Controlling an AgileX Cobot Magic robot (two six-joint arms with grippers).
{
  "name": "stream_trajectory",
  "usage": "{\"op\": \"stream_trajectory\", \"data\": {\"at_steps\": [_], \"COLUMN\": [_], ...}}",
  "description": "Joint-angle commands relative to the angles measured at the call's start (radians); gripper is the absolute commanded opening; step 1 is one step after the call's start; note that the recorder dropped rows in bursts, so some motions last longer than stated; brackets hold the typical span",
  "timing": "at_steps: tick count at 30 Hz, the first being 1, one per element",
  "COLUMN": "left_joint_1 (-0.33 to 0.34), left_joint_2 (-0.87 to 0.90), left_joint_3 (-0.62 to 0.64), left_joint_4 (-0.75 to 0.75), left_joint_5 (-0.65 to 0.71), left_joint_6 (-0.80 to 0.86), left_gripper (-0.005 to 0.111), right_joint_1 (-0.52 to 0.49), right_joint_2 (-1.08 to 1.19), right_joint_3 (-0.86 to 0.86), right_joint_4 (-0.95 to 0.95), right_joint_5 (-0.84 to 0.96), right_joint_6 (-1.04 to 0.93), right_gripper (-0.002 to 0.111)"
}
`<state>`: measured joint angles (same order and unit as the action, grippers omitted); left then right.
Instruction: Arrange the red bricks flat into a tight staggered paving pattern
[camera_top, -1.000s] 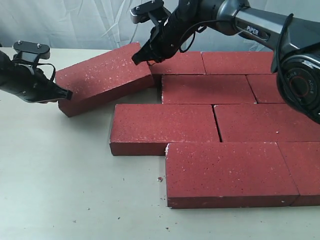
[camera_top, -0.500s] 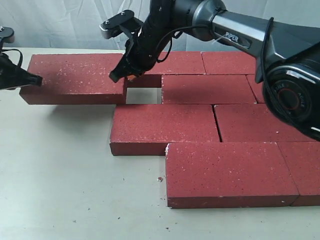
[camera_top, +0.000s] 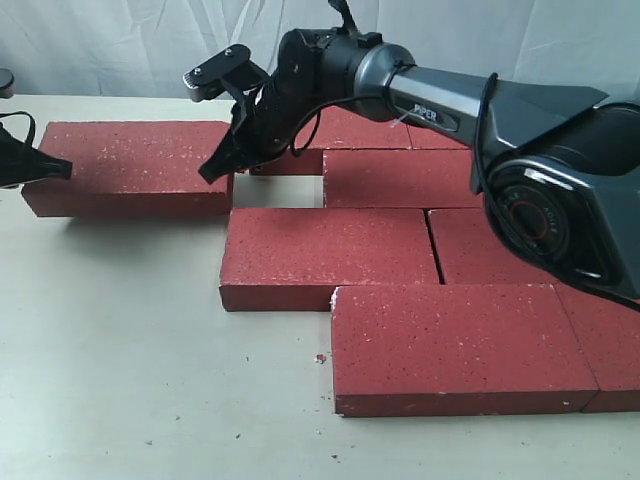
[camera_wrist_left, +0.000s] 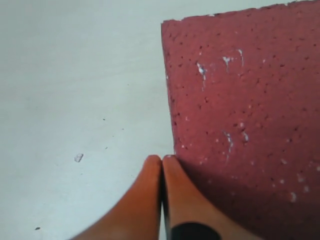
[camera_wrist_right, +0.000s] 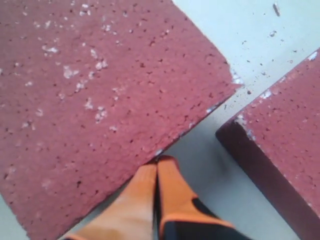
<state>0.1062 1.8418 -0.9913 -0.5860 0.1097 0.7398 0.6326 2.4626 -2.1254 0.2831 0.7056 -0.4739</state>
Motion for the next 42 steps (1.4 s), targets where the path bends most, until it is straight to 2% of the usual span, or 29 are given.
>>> {"op": "stream_trajectory", "data": {"at_steps": [1, 12, 27, 42], "left_joint_1": [-0.017, -0.017, -0.017, -0.017], "left_joint_2": [-0.002, 0.024, 0.023, 0.023], "left_joint_3": [0.006, 0.008, 0.008, 0.008], "left_joint_4": [-0.025, -0.023, 0.044, 0.064], "left_joint_5": [0.016, 0.031, 0.049, 0.043], "left_joint_6": [0.0, 0.0, 0.0, 0.0], "left_gripper": [0.0, 0.0, 0.0, 0.0], "right_joint_1": [0.026, 0.026, 0.026, 0.012], "right_joint_2": [0.007, 0.015, 0.024, -0.023], "right_joint_3": [-0.003, -0.003, -0.003, -0.003], "right_joint_4": [0.09, 0.079, -0.107, -0.18], "right_joint_5": [-0.079, -0.044, 0.049, 0.074], "right_joint_6": [-0.002, -0.002, 0.004, 0.109], "right_gripper": [-0.001, -0.001, -0.001, -0.001]}}
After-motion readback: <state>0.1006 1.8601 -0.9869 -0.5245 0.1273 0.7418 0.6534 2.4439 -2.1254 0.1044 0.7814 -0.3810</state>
